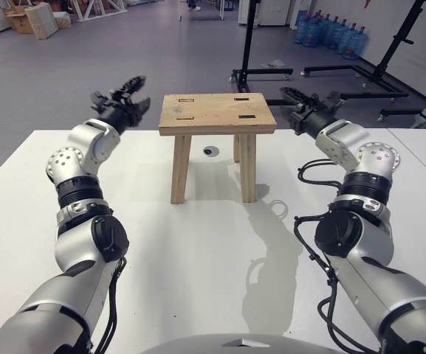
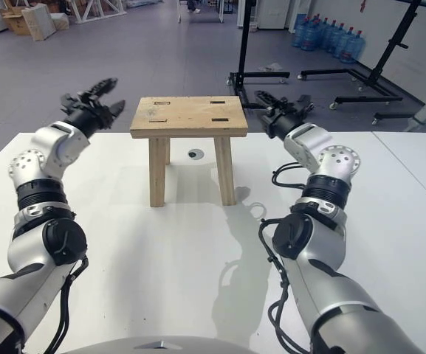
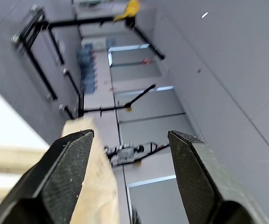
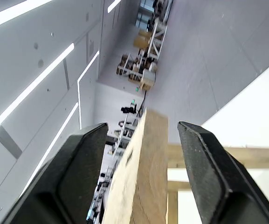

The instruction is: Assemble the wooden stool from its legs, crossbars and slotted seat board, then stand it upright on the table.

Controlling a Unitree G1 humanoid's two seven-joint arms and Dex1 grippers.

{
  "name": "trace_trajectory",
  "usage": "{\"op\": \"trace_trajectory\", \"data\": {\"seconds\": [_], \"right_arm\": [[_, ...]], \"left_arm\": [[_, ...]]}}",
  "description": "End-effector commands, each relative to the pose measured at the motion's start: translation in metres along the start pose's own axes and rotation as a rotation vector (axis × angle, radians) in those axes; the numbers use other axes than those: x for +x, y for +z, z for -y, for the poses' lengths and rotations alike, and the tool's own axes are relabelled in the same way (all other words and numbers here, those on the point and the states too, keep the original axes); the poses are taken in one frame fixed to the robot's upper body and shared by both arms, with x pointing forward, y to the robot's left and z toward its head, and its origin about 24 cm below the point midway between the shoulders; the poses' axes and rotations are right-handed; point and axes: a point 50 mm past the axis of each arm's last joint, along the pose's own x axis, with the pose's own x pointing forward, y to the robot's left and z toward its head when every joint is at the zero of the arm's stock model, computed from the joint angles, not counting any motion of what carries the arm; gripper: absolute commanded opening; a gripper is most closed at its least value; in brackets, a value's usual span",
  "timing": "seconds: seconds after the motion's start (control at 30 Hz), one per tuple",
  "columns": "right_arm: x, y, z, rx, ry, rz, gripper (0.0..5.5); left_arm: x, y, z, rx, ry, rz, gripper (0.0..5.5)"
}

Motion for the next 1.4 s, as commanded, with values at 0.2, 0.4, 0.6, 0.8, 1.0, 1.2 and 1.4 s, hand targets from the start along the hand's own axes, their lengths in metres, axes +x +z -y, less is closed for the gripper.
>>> {"op": "trace_trajectory", "data": {"seconds": [0.2, 0.4, 0.6, 0.8, 1.0, 1.2, 1.4], "right_arm": [[-0.049, -0.033, 0.074, -0.862, -0.447, 0.214, 2.75], [-0.073, -0.099, 0.115, -1.163, -0.567, 0.269, 2.75], [-0.075, -0.085, 0.125, -1.21, -0.603, 0.332, 2.75], [-0.073, -0.083, 0.131, -1.218, -0.587, 0.324, 2.75], [-0.073, -0.076, 0.134, -1.23, -0.583, 0.322, 2.75], [-0.074, -0.071, 0.136, -1.258, -0.578, 0.327, 2.75], [-0.069, -0.07, 0.133, -1.264, -0.567, 0.336, 2.75]], "left_arm": [[-0.073, 0.014, -0.052, 1.043, 0.475, 0.236, 2.91], [-0.099, -0.026, -0.107, 1.514, 0.66, 0.329, 2.91], [-0.096, -0.029, -0.116, 1.593, 0.699, 0.383, 2.91], [-0.085, -0.039, -0.118, 1.603, 0.685, 0.373, 2.91], [-0.078, -0.05, -0.117, 1.594, 0.666, 0.386, 2.91], [-0.073, -0.053, -0.115, 1.599, 0.651, 0.409, 2.91], [-0.067, -0.054, -0.111, 1.607, 0.626, 0.417, 2.91]]}}
